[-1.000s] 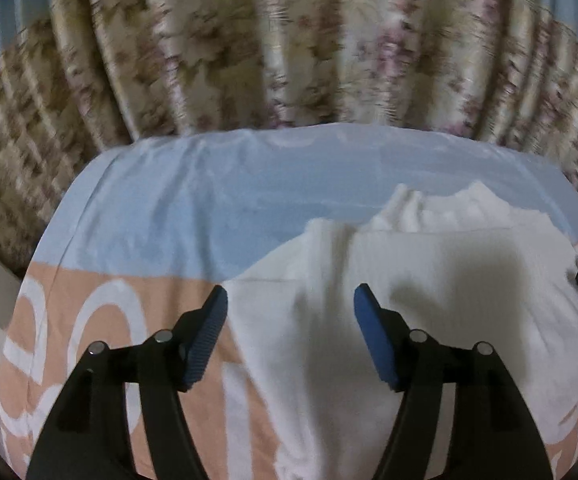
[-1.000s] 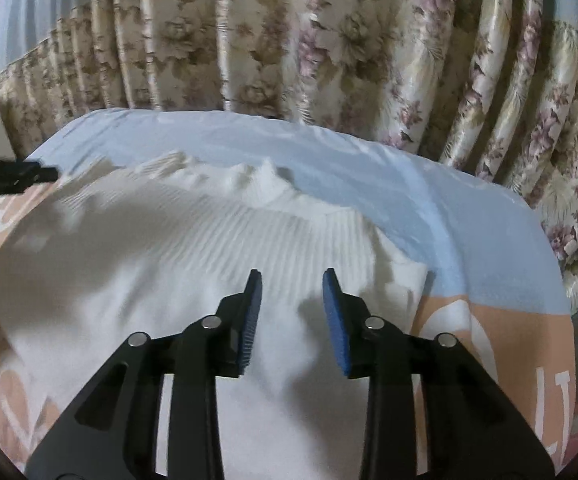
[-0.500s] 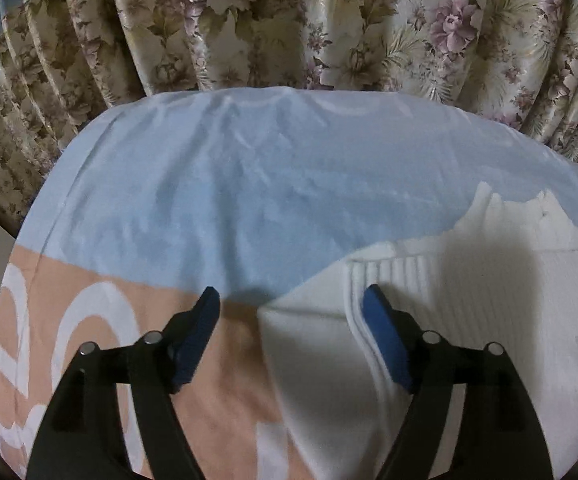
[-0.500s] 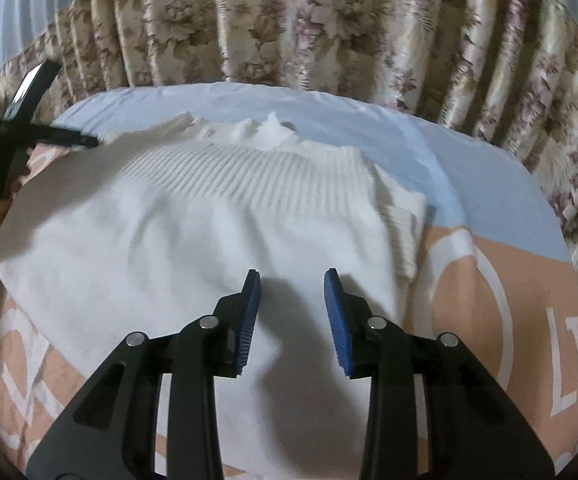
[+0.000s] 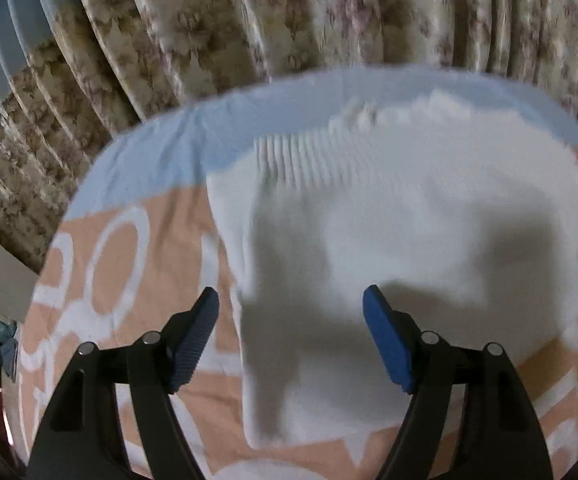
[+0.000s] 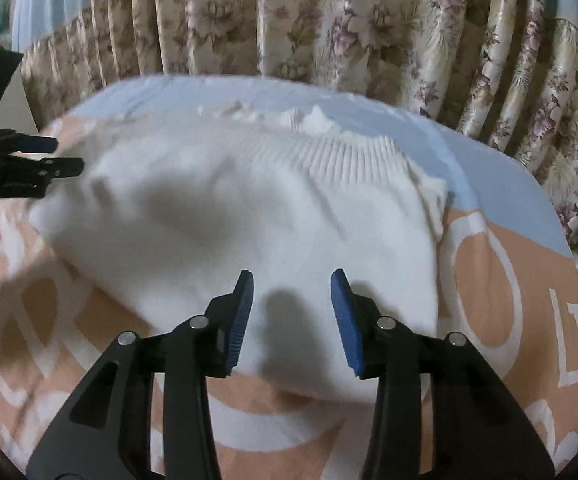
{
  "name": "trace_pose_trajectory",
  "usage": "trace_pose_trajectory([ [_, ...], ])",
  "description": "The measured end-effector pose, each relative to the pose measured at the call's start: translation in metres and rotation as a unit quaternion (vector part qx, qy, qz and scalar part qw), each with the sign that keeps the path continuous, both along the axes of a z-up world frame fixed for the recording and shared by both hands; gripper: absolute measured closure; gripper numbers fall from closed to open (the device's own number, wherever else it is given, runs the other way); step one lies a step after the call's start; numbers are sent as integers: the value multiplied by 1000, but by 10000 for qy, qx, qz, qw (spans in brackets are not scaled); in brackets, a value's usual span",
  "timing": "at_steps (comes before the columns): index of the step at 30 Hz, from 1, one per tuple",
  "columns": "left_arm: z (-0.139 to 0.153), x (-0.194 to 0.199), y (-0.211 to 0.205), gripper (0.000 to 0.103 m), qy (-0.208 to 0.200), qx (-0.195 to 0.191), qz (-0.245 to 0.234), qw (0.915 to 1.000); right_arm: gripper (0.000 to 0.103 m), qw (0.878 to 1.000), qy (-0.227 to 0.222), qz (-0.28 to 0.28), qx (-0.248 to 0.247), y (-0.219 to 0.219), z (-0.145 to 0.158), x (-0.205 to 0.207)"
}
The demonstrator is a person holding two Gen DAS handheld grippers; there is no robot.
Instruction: Fold small clothes
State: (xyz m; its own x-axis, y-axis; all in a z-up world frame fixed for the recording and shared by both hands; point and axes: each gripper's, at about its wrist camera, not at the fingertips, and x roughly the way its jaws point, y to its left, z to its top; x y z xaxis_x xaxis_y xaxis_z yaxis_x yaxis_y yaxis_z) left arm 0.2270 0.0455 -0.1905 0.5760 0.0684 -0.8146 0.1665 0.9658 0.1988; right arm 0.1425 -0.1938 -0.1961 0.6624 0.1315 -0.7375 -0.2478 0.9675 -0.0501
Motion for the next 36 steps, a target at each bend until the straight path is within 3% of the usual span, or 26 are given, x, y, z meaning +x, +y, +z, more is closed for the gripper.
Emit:
trace_pose_trajectory([
  [2, -10, 0, 12, 26, 110, -209, 103, 9997, 62, 9999, 110, -76, -48, -5, -9, 1],
  [6, -13, -4, 25, 20, 35, -246, 255, 9994, 62, 9996, 45, -245, -128, -18, -10, 2],
  [9, -16, -6, 29, 19, 64, -360, 284, 9989, 64, 9989, 98, -420, 203, -35, -13, 2],
  [12, -9, -7, 24, 19, 95, -216, 312, 9992, 68, 9975, 155, -530, 442, -45, -10, 3],
  [15, 5, -9, 17, 19, 136, -165, 362, 9991, 63, 9948, 200, -576, 810, -54, -2, 0],
  [18, 25, -16, 7, 12, 32, -369, 316, 9988, 37, 9882, 144, -604, 1398, -67, 14, -4],
  [19, 31, -18, 1, 10, -20, -416, 274, 9988, 15, 9846, 26, -668, 1614, -74, 23, -6],
  [21, 42, -20, -16, 9, -58, -512, 110, 9986, 3, 9793, -154, -853, 1829, -84, 34, -6],
  [24, 48, -18, -48, 9, -42, -605, -215, 9979, 3, 9742, -246, -1039, 1987, -96, 42, 2],
  [28, 38, -9, -82, 9, -49, -572, -533, 9969, 3, 9791, -95, -992, 1773, -100, 35, 20],
  [36, -5, 20, -86, 9, 520, -603, -96, 9968, 5, 9804, 364, -823, 1754, -96, 1, 48],
])
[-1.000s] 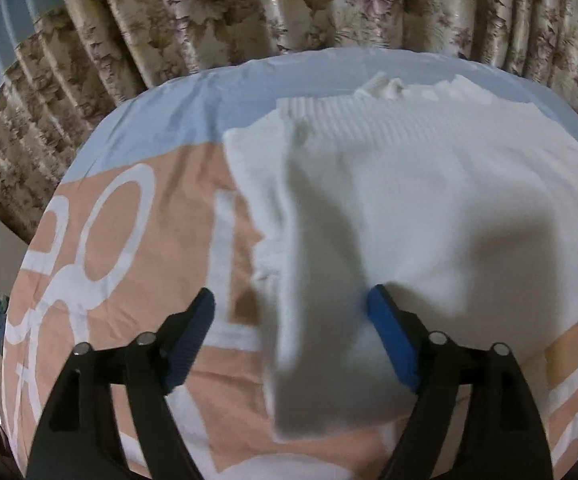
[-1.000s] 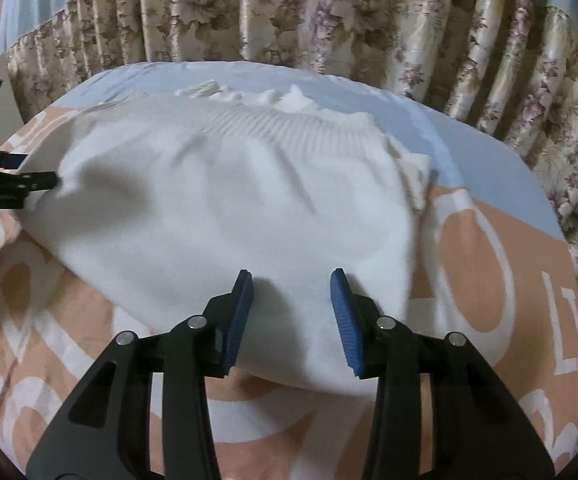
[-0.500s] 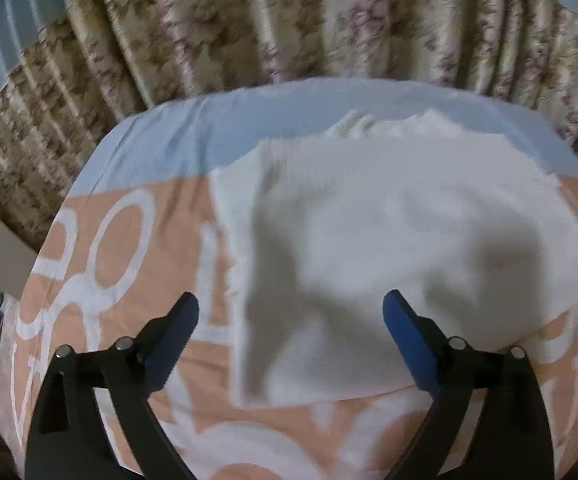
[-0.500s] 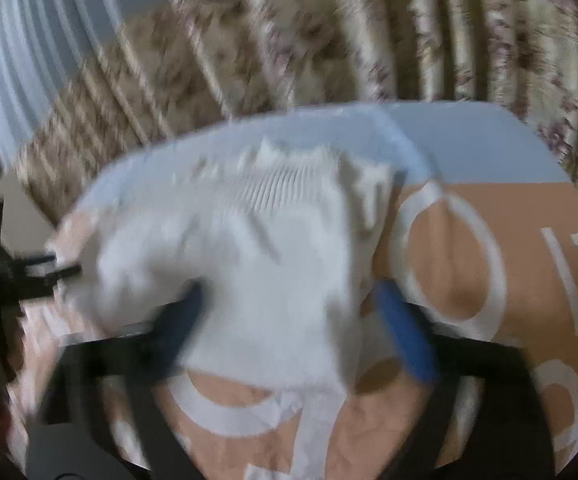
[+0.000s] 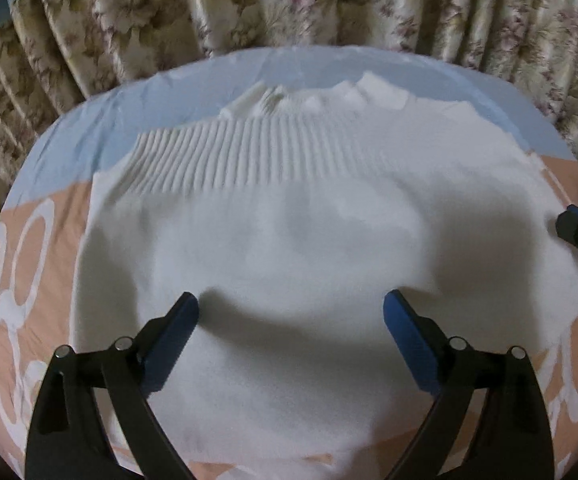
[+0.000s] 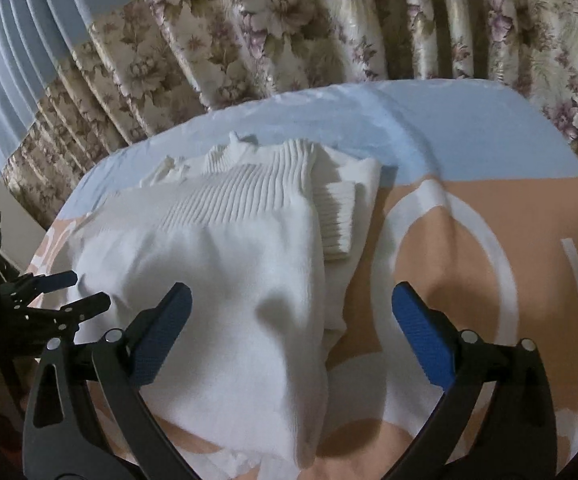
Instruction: Fold small clothes
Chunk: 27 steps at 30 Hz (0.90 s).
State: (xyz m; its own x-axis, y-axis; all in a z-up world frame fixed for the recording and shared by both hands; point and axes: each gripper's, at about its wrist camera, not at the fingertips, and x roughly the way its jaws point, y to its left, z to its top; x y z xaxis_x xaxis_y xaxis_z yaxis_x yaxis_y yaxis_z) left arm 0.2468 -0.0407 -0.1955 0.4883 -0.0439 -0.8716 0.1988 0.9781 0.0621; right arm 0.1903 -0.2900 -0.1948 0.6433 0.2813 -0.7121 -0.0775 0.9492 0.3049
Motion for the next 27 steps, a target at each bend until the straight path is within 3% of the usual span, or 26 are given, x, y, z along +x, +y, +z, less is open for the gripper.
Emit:
trace_pose_trajectory([
  [2, -4, 1, 2, 9, -8, -2, -18, 10000, 8, 9997, 154, 108, -123, 5, -5, 7],
  [5, -3, 0, 3, 9, -76, 54, -71, 9999, 20, 9987, 378, 267, -199, 11, -12, 11],
  [13, -3, 6, 6, 8, -69, 38, -146, 9999, 22, 9961, 792, 354, 130, 10, -17, 18],
  [18, -5, 6, 5, 7, -119, 84, -128, 9998, 41, 9957, 863, 342, 65, 12, -16, 29],
  [23, -6, 6, 3, 5, -126, 112, -108, 9998, 68, 9958, 807, 408, -157, 20, -12, 31],
  [27, -7, 6, 3, 3, -149, 157, -71, 9997, 75, 9959, 613, 419, -523, 32, -6, 27],
])
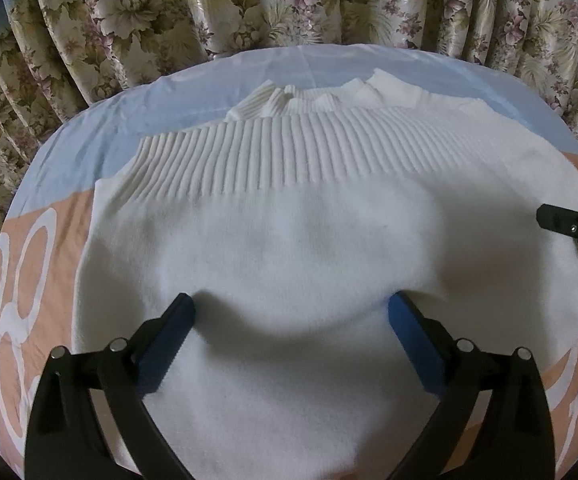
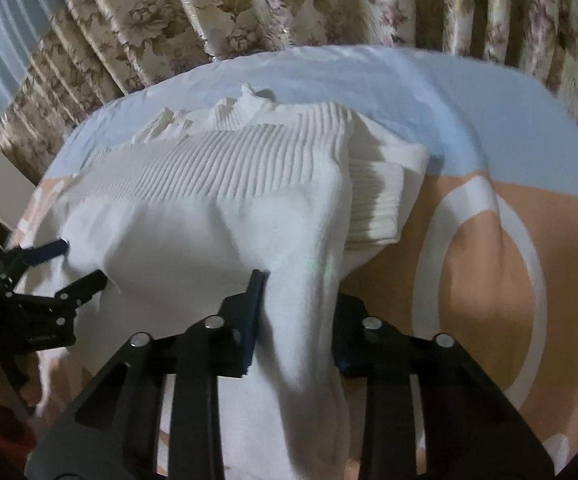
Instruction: Fold small clothes
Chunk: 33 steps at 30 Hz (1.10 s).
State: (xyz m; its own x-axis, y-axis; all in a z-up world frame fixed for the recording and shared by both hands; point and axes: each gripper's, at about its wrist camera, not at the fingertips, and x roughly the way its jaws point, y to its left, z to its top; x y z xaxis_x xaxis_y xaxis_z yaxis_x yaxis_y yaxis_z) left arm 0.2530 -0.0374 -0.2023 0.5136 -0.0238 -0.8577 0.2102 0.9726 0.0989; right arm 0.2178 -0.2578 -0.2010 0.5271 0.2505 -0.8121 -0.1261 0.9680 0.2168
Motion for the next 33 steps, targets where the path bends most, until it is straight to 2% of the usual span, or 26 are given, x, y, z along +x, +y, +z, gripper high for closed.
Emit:
trace_pose_trajectory([
  [7, -2, -1, -2, 1, -67, 118, 29, 9999, 77, 9971, -216, -121, -722, 24, 16, -4],
  [12, -2, 0, -1, 1, -55, 158, -32, 9999, 77, 9867, -258, -84, -1605, 52, 18, -3],
  [14, 4, 0, 3, 2, 62, 93, -97, 9999, 77, 9821, -201, -91, -1870, 59, 16, -1],
  [16, 18, -3, 15, 2, 90, -46, -188, 9998, 78, 9812, -138, -141, -1921, 62, 17, 2],
  [19, 41, -7, 48, 2, -129, 132, -157, 9997, 78, 9781, -106, -191, -2072, 70, 28, 3],
  [23, 52, -3, 106, 2, -279, 399, 136, 9987, 78, 9724, -342, -122, -2304, 103, 54, 2],
  [25, 51, -1, 134, 2, -298, 545, 328, 9975, 79, 9695, -534, 20, -2392, 133, 71, 2],
  [29, 57, -6, 193, 2, -279, 282, 679, 9969, 79, 9638, -845, 516, -2474, 204, 93, 3],
  [33, 58, -15, 243, 2, -224, 287, 1065, 9936, 79, 9563, -823, 1155, -2555, 278, 81, 3],
])
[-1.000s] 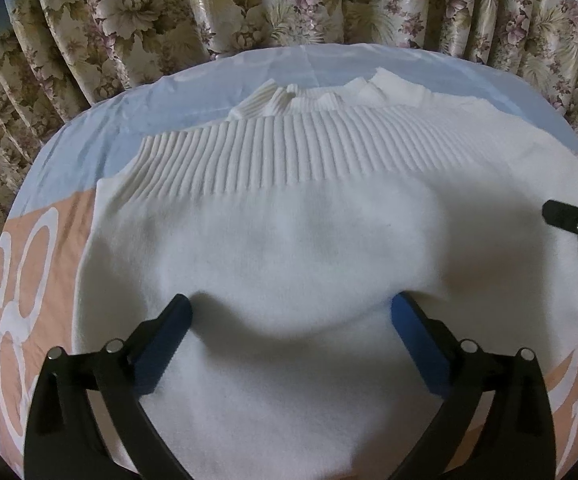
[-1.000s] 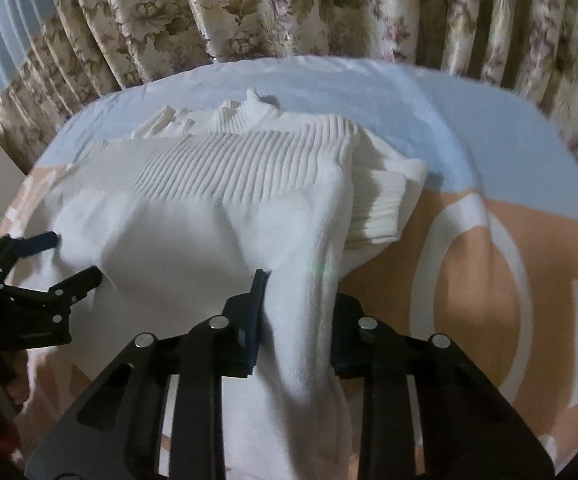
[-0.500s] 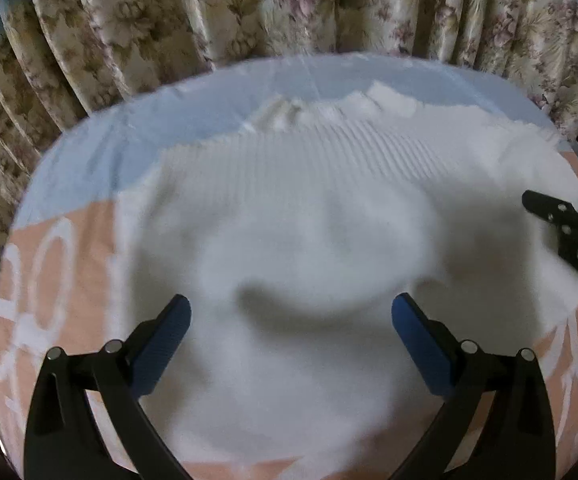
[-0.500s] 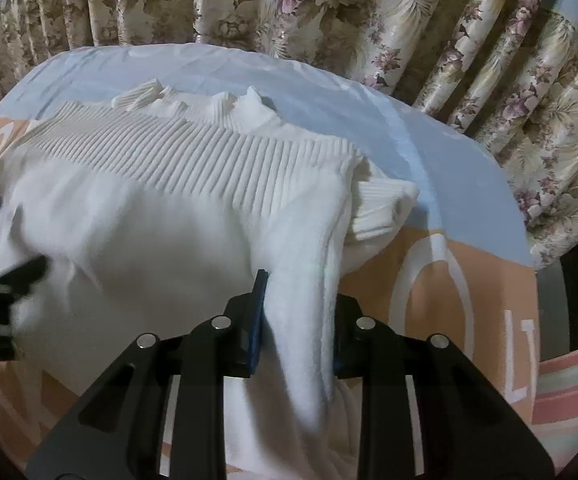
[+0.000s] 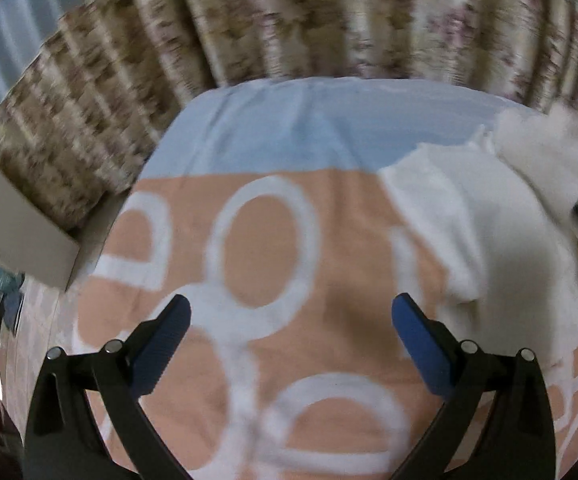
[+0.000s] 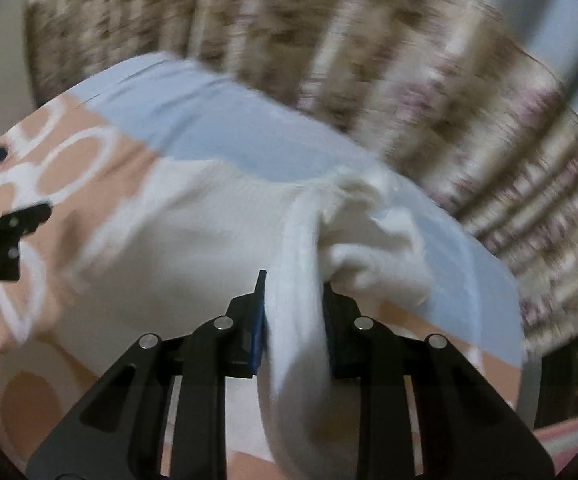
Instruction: Fold small clothes
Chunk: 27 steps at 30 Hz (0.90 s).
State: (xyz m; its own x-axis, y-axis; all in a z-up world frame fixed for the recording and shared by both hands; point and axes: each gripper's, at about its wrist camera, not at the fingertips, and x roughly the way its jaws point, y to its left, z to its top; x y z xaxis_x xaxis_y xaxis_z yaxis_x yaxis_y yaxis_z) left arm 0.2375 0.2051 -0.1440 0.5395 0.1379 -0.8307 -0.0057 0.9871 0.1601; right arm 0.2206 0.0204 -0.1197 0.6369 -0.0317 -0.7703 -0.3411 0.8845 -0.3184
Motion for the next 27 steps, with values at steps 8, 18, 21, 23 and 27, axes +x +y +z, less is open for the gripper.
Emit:
trace_pose_trajectory([
  [8, 0, -20, 43, 2, 44, -92, 347, 9993, 69, 9944, 466, 797, -516, 83, -49, -9],
  [18, 11, -5, 9, 2, -54, -184, -86, 9998, 46, 9788, 748, 635, 1796, -14, 25, -11],
  [21, 15, 7, -21, 2, -73, -276, -394, 9988, 44, 9772, 574, 196, 2037, -52, 34, -7],
  [23, 14, 17, -43, 2, -50, -405, -598, 9974, 44, 9753, 625, -91, 2117, -70, 29, -3],
  [27, 8, 37, -83, 2, 46, -551, -899, 9944, 44, 9713, 772, -515, 2189, -96, 8, 2],
])
